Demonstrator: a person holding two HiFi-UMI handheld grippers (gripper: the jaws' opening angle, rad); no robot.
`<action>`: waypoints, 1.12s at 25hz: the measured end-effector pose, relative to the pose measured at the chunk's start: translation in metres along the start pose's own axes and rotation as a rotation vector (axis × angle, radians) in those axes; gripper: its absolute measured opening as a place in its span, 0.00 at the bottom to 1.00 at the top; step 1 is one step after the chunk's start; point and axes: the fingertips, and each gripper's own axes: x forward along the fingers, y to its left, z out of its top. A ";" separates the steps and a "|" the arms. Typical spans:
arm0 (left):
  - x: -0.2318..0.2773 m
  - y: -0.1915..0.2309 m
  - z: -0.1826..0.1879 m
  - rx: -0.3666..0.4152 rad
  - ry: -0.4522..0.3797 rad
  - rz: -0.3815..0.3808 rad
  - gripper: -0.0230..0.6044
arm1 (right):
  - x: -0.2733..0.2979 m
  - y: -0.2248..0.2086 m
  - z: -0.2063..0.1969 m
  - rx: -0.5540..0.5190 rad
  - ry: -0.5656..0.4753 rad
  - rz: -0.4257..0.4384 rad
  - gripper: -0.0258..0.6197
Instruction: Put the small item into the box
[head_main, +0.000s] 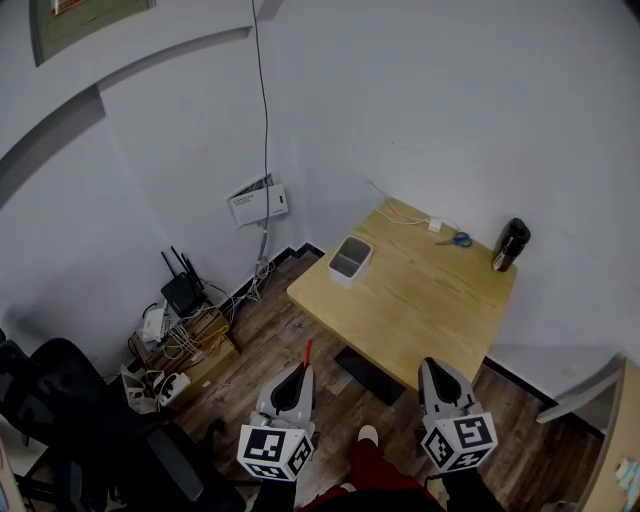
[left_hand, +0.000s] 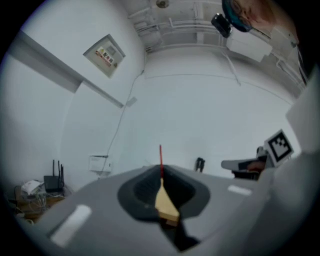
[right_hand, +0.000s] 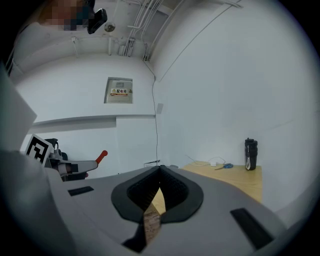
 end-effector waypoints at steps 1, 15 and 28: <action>0.008 0.003 0.000 -0.002 0.002 0.000 0.06 | 0.008 -0.003 0.000 0.002 0.004 0.000 0.05; 0.121 0.036 0.008 0.004 0.040 0.034 0.06 | 0.109 -0.050 0.016 0.009 0.035 0.017 0.05; 0.191 0.033 0.017 0.045 0.050 0.044 0.06 | 0.151 -0.085 0.028 0.039 0.025 0.035 0.05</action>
